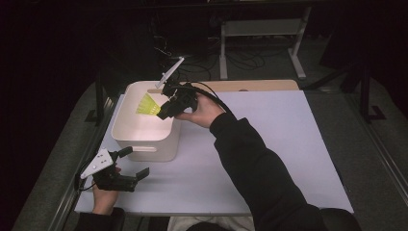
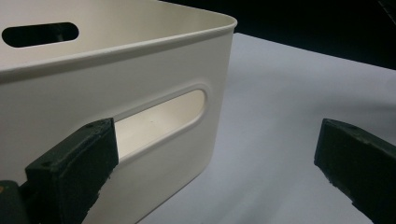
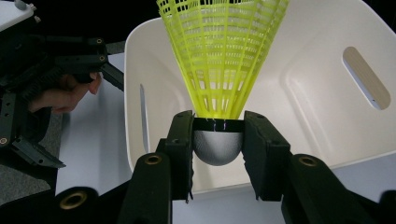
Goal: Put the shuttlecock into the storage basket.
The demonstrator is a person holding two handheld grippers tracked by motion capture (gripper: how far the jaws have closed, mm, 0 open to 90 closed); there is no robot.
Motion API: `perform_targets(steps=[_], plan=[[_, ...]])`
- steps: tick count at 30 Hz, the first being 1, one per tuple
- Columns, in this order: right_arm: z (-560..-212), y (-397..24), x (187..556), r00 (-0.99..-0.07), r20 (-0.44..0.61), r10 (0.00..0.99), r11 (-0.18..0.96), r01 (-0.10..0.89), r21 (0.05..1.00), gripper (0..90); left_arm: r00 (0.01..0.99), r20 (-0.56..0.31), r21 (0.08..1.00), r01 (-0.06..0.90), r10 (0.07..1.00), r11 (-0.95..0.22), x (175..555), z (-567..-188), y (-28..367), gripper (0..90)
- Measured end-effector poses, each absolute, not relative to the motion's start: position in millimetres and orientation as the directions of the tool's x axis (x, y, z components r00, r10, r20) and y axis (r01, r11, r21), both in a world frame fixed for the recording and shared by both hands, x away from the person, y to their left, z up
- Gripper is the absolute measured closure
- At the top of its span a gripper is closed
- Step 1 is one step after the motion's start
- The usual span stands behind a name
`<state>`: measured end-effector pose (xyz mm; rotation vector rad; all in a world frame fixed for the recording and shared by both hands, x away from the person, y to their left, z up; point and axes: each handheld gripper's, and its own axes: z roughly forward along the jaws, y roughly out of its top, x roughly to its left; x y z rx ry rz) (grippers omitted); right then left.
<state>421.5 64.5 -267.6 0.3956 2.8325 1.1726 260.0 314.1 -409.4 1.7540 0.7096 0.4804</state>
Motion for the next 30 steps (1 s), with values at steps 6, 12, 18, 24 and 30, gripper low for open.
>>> perform_targets(steps=[6, 12, 18, 24, 30], plan=[[-271.9, 66.6, 421.9, -0.966, 0.060, 0.251, 0.680, 0.220, 0.699, 63.4, 0.736, -0.034, 0.957, 0.219, 0.676, -0.191, 259.9, -409.4, 314.1, 0.0], [-280.5, 71.6, 423.1, -0.967, 0.073, 0.244, 0.683, 0.225, 0.695, 63.4, 0.736, -0.034, 0.957, 0.219, 0.676, -0.191, 259.7, -409.4, 314.2, 0.0], [-289.3, 76.3, 423.9, -0.968, 0.079, 0.239, 0.691, 0.227, 0.686, 63.4, 0.737, -0.034, 0.957, 0.219, 0.676, -0.190, 259.7, -409.4, 314.2, 0.0], [-296.4, 78.9, 425.3, -0.967, 0.088, 0.241, 0.697, 0.235, 0.677, 63.4, 0.737, -0.034, 0.957, 0.218, 0.675, -0.190, 259.6, -409.3, 314.2, 0.0], [-302.5, 81.5, 426.5, -0.967, 0.087, 0.241, 0.710, 0.237, 0.663, 63.4, 0.738, -0.034, 0.957, 0.219, 0.674, -0.190, 259.7, -409.3, 314.1, 0.0]])
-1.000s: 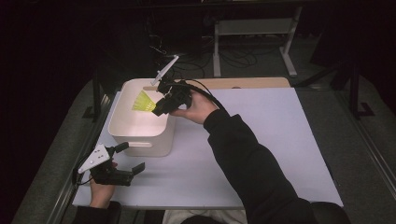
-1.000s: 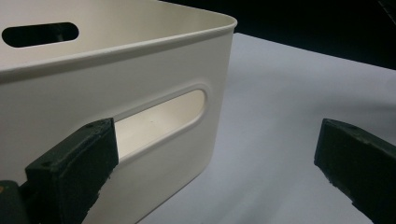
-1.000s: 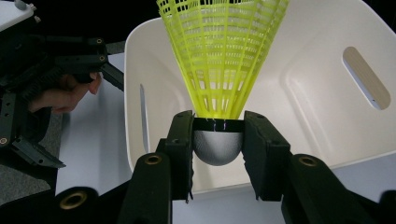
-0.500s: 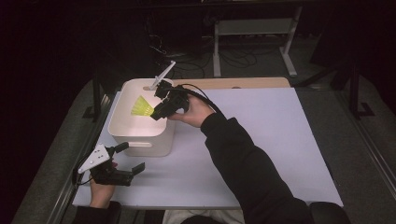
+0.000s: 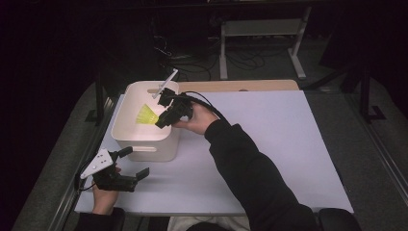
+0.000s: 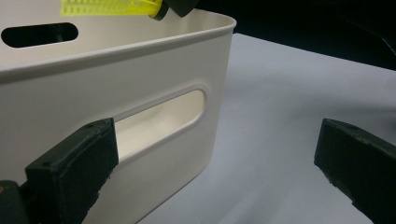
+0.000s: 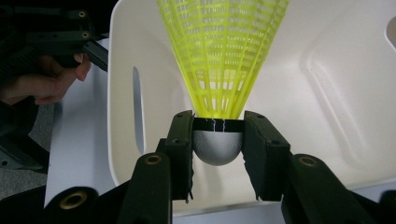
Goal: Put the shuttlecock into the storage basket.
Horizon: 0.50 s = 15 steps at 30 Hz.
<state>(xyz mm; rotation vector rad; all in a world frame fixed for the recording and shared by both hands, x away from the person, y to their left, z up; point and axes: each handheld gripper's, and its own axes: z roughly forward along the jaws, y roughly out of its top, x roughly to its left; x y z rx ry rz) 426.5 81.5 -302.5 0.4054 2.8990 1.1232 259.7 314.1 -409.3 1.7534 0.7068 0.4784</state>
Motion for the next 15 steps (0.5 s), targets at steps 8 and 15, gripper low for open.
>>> perform_targets(steps=[8, 15], plan=[[-308.5, 86.9, 427.0, -0.969, 0.087, 0.233, 0.722, 0.231, 0.652, 63.4, 0.737, -0.036, 0.958, 0.219, 0.675, -0.188, 259.6, -409.3, 314.1, 0.0], [-310.5, 88.9, 427.5, -0.966, 0.108, 0.233, 0.715, 0.246, 0.655, 62.4, 0.738, -0.036, 0.957, 0.219, 0.674, -0.189, 259.7, -409.3, 314.1, 0.0]])
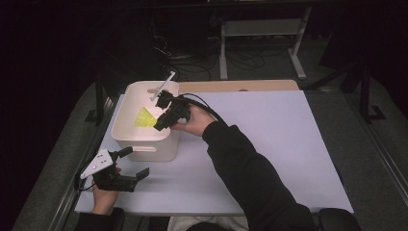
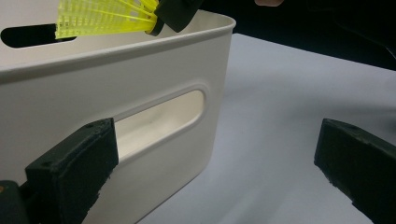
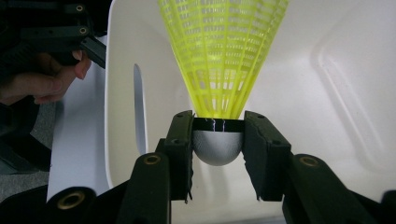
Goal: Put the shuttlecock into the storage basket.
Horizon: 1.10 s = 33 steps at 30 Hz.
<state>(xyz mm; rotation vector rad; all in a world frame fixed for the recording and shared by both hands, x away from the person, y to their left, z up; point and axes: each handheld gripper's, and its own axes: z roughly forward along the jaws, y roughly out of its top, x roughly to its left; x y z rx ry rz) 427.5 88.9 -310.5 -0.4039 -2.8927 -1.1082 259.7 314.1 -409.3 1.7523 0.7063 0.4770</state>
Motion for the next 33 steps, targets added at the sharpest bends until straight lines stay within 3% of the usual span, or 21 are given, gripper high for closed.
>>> perform_targets(steps=[12, 25, 31, 33], plan=[[-303.9, 80.3, 431.0, -0.956, 0.118, 0.267, 0.690, 0.275, 0.670, 44.9, 0.739, -0.035, 0.957, 0.219, 0.673, -0.190, 259.7, -409.4, 314.0, 0.0], [-290.8, 66.6, 429.5, -0.944, 0.093, 0.317, 0.670, 0.292, 0.683, 14.3, 0.738, -0.036, 0.957, 0.219, 0.674, -0.189, 259.6, -409.6, 313.9, 0.0], [-284.7, 58.8, 428.1, -0.943, 0.094, 0.320, 0.651, 0.291, 0.701, 10.9, 0.738, -0.035, 0.956, 0.221, 0.674, -0.191, 259.6, -409.7, 314.0, 0.0], [-282.7, 54.7, 427.1, -0.942, 0.091, 0.324, 0.648, 0.291, 0.704, 4.7, 0.738, -0.035, 0.957, 0.220, 0.674, -0.191, 259.6, -409.7, 313.9, 0.0]])
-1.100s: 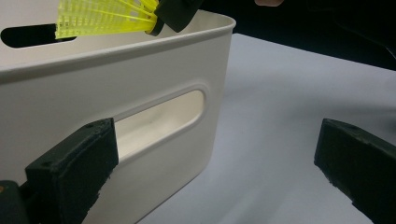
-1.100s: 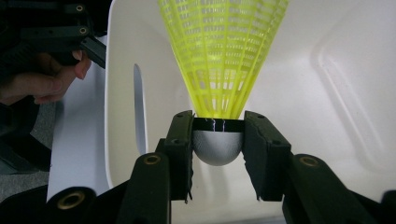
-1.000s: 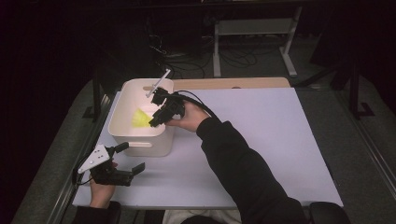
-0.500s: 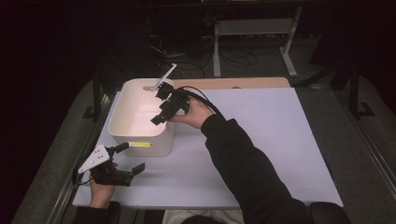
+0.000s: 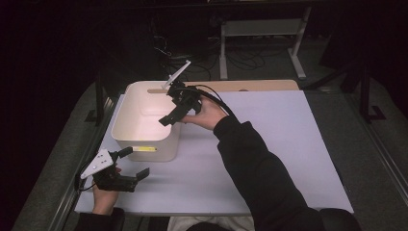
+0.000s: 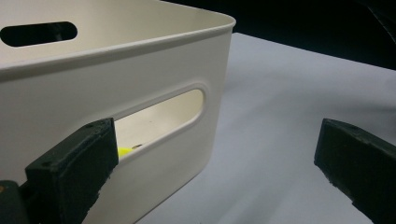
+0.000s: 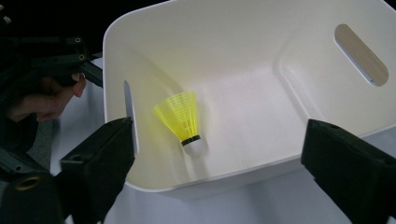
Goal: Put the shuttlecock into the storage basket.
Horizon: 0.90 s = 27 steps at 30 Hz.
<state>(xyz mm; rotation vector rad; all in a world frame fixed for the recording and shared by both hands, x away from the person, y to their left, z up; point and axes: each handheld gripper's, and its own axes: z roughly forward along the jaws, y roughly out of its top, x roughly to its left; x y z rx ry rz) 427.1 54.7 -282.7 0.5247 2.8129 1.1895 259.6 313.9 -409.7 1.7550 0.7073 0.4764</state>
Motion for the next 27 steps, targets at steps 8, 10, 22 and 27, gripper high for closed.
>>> perform_targets(steps=[8, 10, 22, 27], plan=[[-282.5, 41.5, 426.0, -0.934, 0.084, 0.348, 0.625, 0.297, 0.722, 0.0, 0.737, -0.035, 0.956, 0.221, 0.675, -0.192, 259.6, -409.8, 313.9, 0.0], [-282.5, 39.6, 425.8, -0.934, 0.083, 0.348, 0.625, 0.297, 0.722, 0.0, 0.737, -0.036, 0.956, 0.221, 0.675, -0.192, 259.6, -409.8, 313.9, 0.0], [-285.2, 14.1, 427.7, -0.919, 0.091, 0.385, 0.592, 0.321, 0.739, 0.0, 0.736, -0.037, 0.956, 0.223, 0.676, -0.191, 259.5, -409.9, 313.7, 0.0], [-286.3, 5.5, 427.5, -0.912, 0.094, 0.398, 0.584, 0.332, 0.741, 0.0, 0.736, -0.037, 0.956, 0.223, 0.676, -0.191, 259.5, -410.0, 313.6, 0.0]])
